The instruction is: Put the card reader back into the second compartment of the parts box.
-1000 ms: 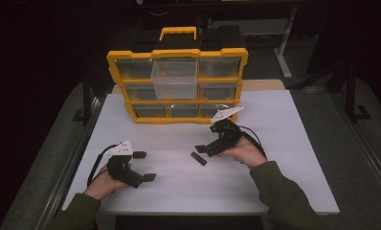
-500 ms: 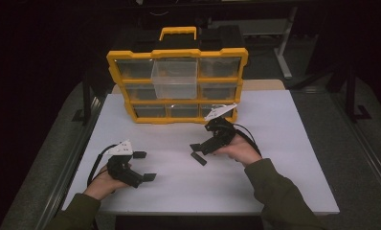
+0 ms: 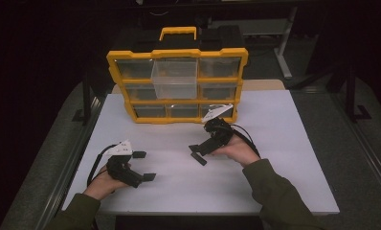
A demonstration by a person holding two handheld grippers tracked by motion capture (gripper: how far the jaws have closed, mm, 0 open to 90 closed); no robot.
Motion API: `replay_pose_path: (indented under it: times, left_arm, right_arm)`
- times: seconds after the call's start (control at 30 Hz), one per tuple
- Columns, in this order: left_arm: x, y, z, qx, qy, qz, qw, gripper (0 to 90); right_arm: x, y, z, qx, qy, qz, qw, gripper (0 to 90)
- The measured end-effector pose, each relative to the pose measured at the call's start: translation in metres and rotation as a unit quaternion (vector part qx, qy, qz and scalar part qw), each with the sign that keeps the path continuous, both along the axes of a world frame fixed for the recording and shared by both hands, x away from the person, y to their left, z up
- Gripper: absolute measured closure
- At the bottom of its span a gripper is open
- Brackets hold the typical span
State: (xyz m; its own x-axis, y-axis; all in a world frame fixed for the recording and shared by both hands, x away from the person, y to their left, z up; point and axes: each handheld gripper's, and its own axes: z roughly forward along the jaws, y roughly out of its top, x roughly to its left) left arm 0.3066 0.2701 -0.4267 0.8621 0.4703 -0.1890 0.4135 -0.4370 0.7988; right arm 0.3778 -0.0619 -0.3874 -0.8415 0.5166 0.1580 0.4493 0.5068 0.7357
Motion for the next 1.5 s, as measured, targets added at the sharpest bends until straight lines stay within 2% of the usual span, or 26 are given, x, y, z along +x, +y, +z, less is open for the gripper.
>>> replay_pose_path:
  times: [0.67, 1.5]
  left_arm:
    - [0.000, -0.001, -0.001, 0.000, 0.002, -0.003, 1.0000, 0.0]
    - [-0.001, -0.001, 0.000, -0.001, 0.001, -0.003, 1.0000, 0.0]
  right_arm:
    - [-0.003, 0.007, -0.012, -0.055, 0.020, 0.009, 0.9983, 0.0]
    - [-0.006, 0.014, -0.029, -0.086, 0.034, 0.017, 0.9955, 0.0]
